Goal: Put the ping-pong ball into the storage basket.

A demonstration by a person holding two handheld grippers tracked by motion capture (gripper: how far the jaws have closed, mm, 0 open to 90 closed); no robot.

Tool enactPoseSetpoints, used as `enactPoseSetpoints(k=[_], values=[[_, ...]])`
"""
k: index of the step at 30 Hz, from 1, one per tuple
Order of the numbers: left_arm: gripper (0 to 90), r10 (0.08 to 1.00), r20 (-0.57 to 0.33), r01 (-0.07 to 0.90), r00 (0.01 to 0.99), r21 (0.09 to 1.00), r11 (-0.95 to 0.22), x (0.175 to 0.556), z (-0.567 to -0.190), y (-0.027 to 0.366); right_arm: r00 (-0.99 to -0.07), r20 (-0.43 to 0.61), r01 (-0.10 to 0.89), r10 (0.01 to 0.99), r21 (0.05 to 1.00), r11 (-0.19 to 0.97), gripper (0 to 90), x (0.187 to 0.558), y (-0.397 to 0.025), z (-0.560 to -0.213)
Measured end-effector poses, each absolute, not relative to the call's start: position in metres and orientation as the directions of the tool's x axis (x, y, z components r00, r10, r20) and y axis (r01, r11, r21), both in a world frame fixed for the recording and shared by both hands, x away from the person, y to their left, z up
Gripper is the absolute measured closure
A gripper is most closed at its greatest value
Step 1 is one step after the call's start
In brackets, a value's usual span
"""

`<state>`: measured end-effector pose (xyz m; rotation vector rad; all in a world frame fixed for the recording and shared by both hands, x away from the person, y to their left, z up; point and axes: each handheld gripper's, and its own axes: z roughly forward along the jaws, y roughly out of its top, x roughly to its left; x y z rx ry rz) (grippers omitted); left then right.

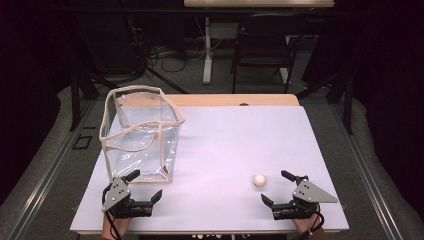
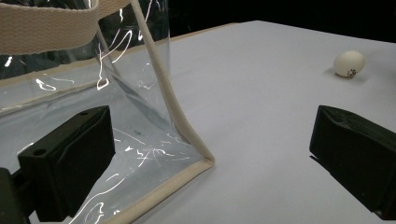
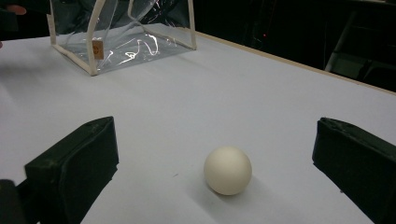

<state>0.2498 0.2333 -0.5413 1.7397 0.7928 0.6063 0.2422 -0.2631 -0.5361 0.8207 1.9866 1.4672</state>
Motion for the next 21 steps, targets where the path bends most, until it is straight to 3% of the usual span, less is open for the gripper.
enactPoseSetpoints(k=[21], values=[[0.1, 0.747, 0.018, 0.219, 0.665, 0.951, -0.218, 0.2542, -0.5431, 0.2287, -0.64, -0.069, 0.223, 0.765, 0.936, 0.271, 0.0, 0.2431, -0.2624, -0.5299]])
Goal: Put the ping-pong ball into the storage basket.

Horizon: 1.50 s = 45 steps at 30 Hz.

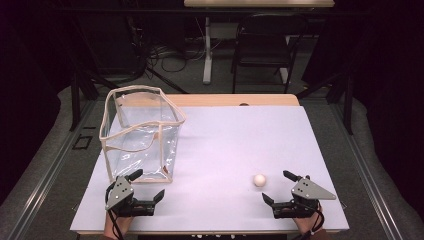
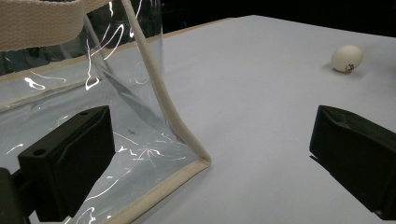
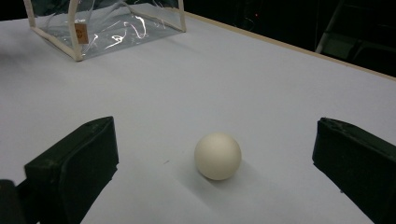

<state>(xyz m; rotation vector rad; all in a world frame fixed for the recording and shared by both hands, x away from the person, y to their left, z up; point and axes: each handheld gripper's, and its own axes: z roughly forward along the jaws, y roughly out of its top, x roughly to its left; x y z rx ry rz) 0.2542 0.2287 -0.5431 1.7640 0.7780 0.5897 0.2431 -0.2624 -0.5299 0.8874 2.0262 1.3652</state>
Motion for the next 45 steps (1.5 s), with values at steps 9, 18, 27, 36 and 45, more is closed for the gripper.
enactPoseSetpoints(k=[9, 18, 27, 36, 45], values=[[0.1, 0.75, 0.015, 0.225, 0.661, 0.95, -0.218, 0.254, -0.544, 0.229, -0.646, -0.065, 0.274, 0.761, 0.91, 0.311, 0.0, 0.252, -0.257, -0.525], [0.1, 0.748, 0.009, 0.232, 0.663, 0.948, -0.217, 0.256, -0.544, 0.229, -0.66, -0.055, 0.326, 0.749, 0.878, 0.352, 0.0, 0.261, -0.251, -0.521], [0.1, 0.751, 0.012, 0.233, 0.66, 0.947, -0.22, 0.255, -0.544, 0.229, -0.672, -0.052, 0.371, 0.739, 0.84, 0.396, 0.0, 0.275, -0.24, -0.519], [0.1, 0.748, 0.017, 0.232, 0.663, 0.946, -0.227, 0.255, -0.544, 0.228, -0.676, -0.044, 0.396, 0.735, 0.82, 0.414, 0.0, 0.288, -0.237, -0.517], [0.1, 0.747, 0.015, 0.232, 0.665, 0.947, -0.225, 0.256, -0.544, 0.228, -0.681, -0.037, 0.429, 0.731, 0.789, 0.439, 0.0, 0.296, -0.235, -0.52]])
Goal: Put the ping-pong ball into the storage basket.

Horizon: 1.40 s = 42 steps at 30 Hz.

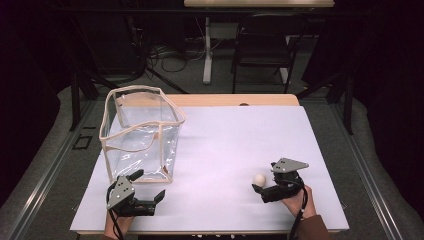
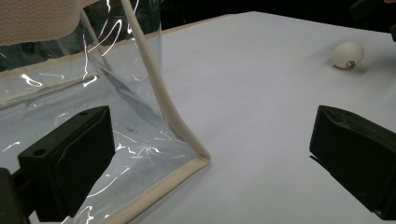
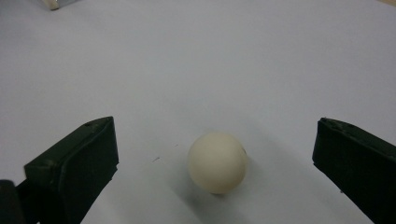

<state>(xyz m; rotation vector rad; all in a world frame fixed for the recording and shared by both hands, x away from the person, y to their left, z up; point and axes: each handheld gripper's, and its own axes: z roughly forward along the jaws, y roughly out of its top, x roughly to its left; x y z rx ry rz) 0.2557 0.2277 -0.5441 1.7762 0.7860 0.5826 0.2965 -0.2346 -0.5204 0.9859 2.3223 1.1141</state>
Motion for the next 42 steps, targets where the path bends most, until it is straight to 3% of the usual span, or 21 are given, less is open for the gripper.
enactPoseSetpoints(k=[29, 42], values=[[0.0, 0.74, 0.017, 0.229, 0.672, 0.946, -0.229, 0.255, -0.544, 0.227, -0.683, -0.004, 0.514, 0.73, 0.708, 0.485, 0.5, 0.315, -0.225, -0.539], [0.0, 0.738, 0.01, 0.232, 0.675, 0.946, -0.225, 0.255, -0.544, 0.227, -0.657, -0.047, 0.524, 0.752, 0.689, 0.501, 24.9, 0.312, -0.224, -0.542]])
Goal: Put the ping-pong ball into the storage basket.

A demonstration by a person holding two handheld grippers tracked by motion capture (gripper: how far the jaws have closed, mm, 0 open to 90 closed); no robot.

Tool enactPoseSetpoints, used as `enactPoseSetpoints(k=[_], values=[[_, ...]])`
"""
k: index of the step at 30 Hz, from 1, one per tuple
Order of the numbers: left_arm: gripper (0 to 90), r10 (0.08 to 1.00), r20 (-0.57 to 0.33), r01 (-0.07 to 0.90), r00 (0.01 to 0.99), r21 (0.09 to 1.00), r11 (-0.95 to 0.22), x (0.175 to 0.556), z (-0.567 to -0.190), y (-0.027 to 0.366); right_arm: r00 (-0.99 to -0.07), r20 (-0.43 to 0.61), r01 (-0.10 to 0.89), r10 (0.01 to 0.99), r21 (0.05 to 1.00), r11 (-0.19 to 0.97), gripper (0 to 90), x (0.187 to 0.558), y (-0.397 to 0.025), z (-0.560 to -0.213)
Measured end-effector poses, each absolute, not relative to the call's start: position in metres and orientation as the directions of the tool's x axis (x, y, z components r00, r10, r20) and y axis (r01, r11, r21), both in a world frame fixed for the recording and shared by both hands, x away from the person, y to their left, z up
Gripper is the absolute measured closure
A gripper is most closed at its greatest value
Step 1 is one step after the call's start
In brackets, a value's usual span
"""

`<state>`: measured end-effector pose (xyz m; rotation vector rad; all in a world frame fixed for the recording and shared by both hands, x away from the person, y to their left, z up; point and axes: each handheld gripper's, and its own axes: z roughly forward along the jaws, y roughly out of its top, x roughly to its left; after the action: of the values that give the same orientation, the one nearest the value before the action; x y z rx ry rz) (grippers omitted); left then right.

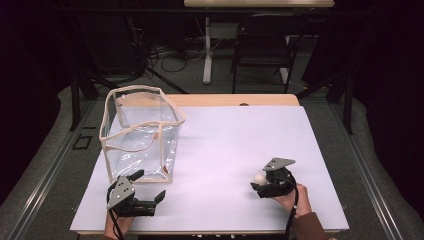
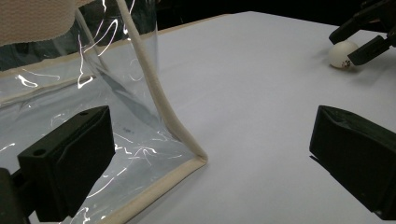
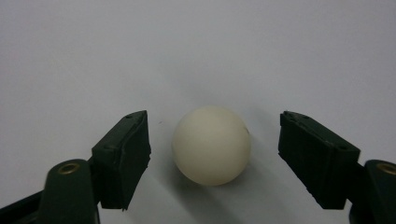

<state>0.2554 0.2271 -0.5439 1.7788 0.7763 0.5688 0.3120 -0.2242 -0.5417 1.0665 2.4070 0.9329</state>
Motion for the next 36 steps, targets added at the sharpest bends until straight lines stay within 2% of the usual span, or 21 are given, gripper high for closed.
enactPoseSetpoints(k=[9, 23, 36], values=[[0.0, 0.738, 0.008, 0.234, 0.675, 0.946, -0.225, 0.2556, -0.5441, 0.2268, -0.66, -0.061, 0.533, 0.749, 0.665, 0.524, 38.6, 0.3106, -0.2223, -0.5429], [0.0, 0.737, 0.008, 0.236, 0.676, 0.945, -0.227, 0.2561, -0.5443, 0.2266, -0.652, -0.074, 0.546, 0.754, 0.645, 0.535, 49.5, 0.3118, -0.2219, -0.5467], [0.0, 0.735, 0.008, 0.237, 0.678, 0.944, -0.229, 0.2564, -0.5445, 0.2267, -0.654, -0.092, 0.519, 0.751, 0.668, 0.533, 50.5, 0.3094, -0.2211, -0.5439]])
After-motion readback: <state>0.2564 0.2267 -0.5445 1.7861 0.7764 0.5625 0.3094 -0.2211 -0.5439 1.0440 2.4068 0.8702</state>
